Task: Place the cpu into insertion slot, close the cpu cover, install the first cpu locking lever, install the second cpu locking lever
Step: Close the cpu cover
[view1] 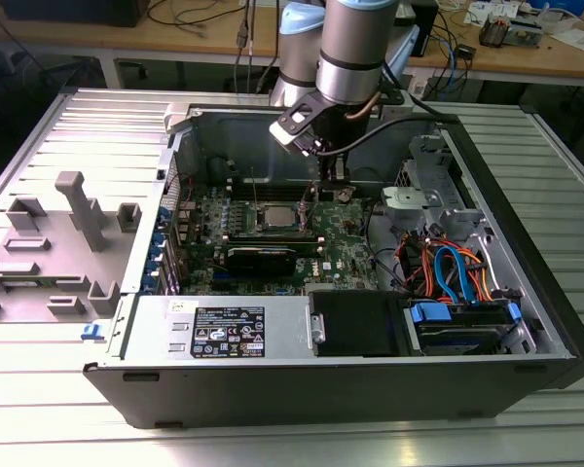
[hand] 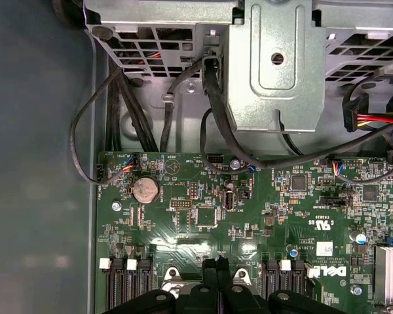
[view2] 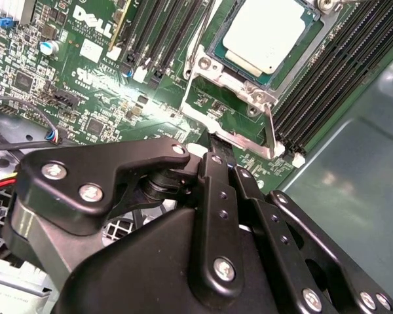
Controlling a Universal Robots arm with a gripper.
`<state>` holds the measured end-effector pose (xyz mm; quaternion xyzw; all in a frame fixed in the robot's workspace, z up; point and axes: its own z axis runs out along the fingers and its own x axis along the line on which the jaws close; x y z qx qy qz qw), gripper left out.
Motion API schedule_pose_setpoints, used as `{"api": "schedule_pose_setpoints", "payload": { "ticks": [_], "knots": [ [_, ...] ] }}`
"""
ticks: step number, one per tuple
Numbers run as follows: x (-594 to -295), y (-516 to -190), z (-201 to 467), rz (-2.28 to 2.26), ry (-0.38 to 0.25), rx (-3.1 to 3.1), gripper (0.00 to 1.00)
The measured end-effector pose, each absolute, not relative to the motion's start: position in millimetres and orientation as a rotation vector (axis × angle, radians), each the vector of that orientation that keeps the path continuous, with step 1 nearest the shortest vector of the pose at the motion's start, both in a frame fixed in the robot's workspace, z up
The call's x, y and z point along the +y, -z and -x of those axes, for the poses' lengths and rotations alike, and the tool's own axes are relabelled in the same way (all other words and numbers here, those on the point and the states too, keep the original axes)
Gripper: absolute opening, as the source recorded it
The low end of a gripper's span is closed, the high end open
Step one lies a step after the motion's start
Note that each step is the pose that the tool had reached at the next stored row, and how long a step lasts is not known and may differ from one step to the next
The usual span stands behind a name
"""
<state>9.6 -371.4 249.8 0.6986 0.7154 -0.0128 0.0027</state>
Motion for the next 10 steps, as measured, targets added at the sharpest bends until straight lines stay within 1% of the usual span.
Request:
{"api": "schedule_pose_setpoints", "payload": {
  "ticks": [10],
  "knots": [
    [-371.4, -249.7, -6.2, -2.191, 0.04, 2.243, 0.11]
  ]
}}
